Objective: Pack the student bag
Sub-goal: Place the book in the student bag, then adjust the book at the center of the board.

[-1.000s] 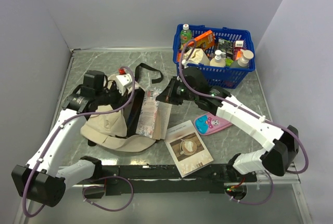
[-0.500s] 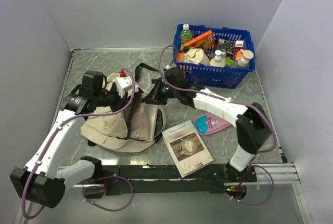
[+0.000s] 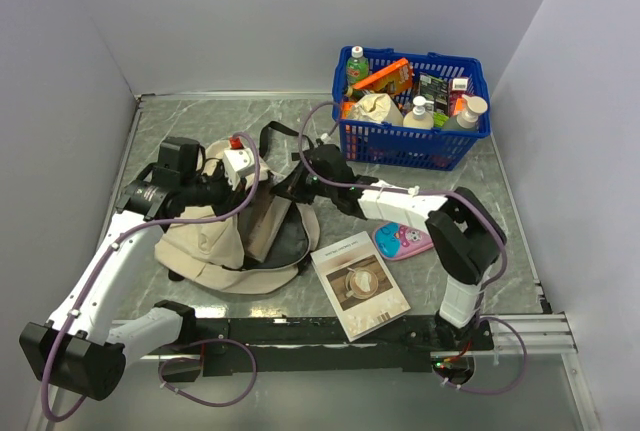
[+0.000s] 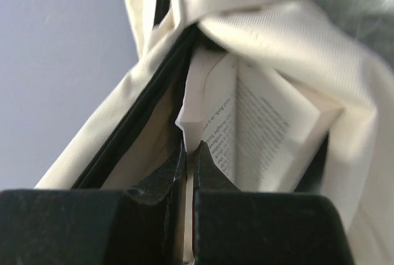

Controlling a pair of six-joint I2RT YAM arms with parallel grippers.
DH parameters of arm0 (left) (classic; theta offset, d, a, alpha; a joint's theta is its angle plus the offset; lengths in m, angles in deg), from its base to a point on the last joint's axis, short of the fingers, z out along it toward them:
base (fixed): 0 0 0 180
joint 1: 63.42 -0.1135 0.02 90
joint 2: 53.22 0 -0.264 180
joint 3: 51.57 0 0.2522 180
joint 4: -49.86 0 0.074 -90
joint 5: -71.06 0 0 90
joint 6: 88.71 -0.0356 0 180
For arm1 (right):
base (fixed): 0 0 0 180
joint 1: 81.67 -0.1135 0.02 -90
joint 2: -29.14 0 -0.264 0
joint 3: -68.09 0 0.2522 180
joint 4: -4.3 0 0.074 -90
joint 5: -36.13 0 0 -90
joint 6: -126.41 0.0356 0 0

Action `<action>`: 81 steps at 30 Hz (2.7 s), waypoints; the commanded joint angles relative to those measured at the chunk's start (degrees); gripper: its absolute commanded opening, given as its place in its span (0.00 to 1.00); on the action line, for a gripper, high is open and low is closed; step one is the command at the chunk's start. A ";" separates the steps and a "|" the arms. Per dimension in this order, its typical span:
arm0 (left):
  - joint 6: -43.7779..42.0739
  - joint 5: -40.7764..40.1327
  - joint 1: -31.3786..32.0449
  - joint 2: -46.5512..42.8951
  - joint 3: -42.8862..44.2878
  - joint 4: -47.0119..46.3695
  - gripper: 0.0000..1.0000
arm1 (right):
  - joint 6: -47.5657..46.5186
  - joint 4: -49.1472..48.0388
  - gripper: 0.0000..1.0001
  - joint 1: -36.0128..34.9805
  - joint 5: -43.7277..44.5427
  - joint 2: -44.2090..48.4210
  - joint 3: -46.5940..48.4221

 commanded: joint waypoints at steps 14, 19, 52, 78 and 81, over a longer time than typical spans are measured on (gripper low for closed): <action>-0.81 3.59 0.74 -0.61 0.54 -3.58 0.01 | -17.35 4.38 0.63 -1.89 7.67 1.55 -1.99; -0.63 3.50 0.74 -0.44 0.89 -3.75 0.01 | -20.16 10.25 0.50 -3.55 10.13 6.30 -4.12; 0.25 2.62 1.00 -1.05 -1.13 -4.63 0.01 | -32.91 29.32 0.66 -11.54 29.72 22.36 -4.91; 1.92 2.36 0.91 -0.88 -0.52 -3.67 0.01 | -53.39 22.57 0.59 -32.56 57.68 8.35 -13.53; 1.74 2.44 0.91 -0.79 -0.25 -3.58 0.01 | -52.86 22.31 0.52 -32.83 59.09 5.79 -12.56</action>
